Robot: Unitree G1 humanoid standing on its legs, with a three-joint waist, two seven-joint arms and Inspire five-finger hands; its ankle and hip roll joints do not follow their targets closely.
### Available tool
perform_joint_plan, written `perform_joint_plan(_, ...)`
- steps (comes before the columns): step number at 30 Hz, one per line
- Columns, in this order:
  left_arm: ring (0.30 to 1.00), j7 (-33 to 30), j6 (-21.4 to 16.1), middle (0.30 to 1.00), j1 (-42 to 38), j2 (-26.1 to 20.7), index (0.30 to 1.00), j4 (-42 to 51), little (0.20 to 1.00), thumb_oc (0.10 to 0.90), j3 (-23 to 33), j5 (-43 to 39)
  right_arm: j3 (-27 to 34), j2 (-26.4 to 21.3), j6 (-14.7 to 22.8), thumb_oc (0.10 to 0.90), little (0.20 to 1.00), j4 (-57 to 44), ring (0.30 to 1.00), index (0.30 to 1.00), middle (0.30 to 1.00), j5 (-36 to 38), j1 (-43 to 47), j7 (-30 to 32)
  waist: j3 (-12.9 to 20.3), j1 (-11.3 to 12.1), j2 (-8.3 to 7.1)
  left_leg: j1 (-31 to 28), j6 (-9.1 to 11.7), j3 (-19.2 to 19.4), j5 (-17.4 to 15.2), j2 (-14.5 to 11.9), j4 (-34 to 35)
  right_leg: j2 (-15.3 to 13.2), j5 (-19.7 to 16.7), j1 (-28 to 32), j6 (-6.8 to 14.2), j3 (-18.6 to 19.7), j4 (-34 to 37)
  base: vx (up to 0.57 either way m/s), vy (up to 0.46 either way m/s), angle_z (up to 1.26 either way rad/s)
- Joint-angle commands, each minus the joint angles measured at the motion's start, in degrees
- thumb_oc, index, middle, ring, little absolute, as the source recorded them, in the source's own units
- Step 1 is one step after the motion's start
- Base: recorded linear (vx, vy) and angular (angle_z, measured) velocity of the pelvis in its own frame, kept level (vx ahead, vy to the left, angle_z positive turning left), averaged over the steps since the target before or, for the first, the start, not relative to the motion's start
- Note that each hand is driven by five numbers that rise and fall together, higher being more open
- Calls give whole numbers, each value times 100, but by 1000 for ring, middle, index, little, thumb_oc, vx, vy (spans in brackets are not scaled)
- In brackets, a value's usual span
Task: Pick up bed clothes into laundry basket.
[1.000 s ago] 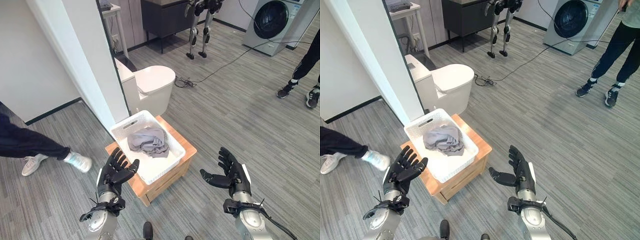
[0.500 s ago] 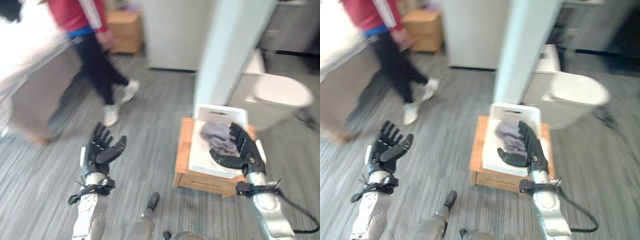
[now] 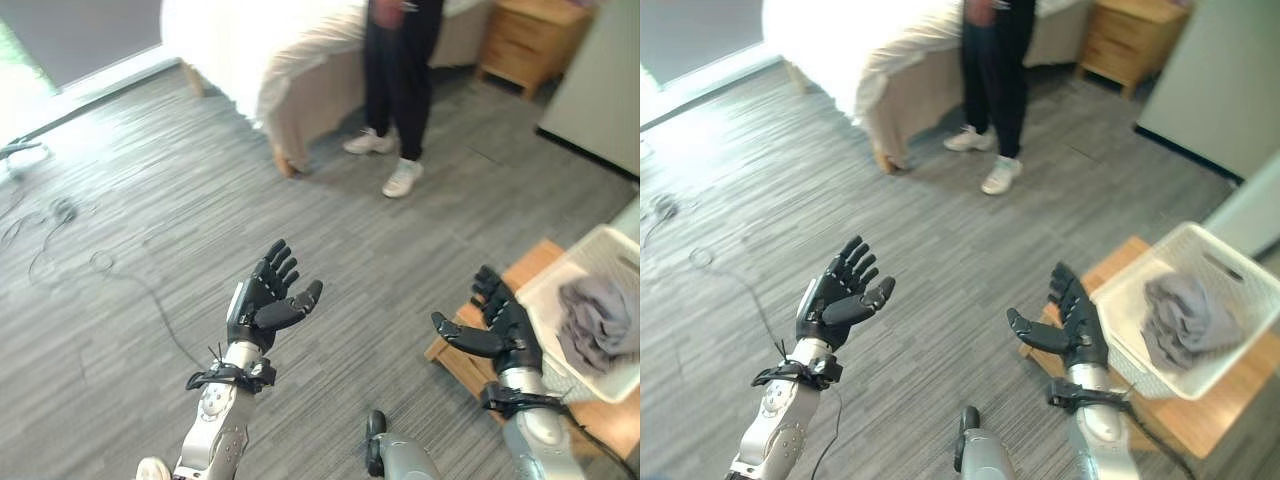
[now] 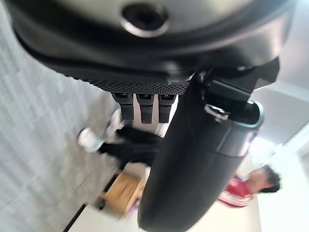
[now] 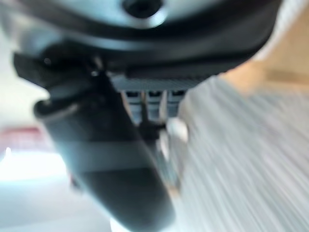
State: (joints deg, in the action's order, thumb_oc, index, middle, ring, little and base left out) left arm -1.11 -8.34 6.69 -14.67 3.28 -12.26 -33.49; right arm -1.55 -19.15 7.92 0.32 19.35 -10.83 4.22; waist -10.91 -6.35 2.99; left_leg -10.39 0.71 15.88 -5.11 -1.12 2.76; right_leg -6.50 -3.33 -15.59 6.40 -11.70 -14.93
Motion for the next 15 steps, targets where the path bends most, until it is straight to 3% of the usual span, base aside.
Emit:
perform_joint_plan(1,900,98,-424,900,-273,-481,900,231,900,800,243,320,-1,-75,502,800,900,-684,900,900,900,120,158,-114,311,-261,-188,652,-4,-999,-273,-168,-497,369,1001,732,168,2089,-181,-154,142,43)
perform_joint_plan(4,900,93,-407,900,-280,-484,900,130,900,800,173,409,-120,-59,441,800,900,-635,900,900,900,77,125,-148,448,-55,-302,715,-104,-1252,-250,32,-493,262,1008,1058,34,1925,336,3,-4,101)
perform_joint_plan(7,900,-1,-396,900,-213,-417,900,161,900,800,206,291,-298,-101,361,800,900,-709,900,900,900,130,215,-198,542,134,-369,787,-107,-1368,-175,88,-483,256,914,1249,49,1804,682,-19,-58,22)
perform_joint_plan(15,900,108,-309,900,303,-419,900,330,900,800,281,396,-144,-63,341,800,900,-749,900,900,900,281,-179,-315,753,186,-424,687,-92,-1426,-151,106,-362,250,903,1522,-5,1767,1024,2,-39,5)
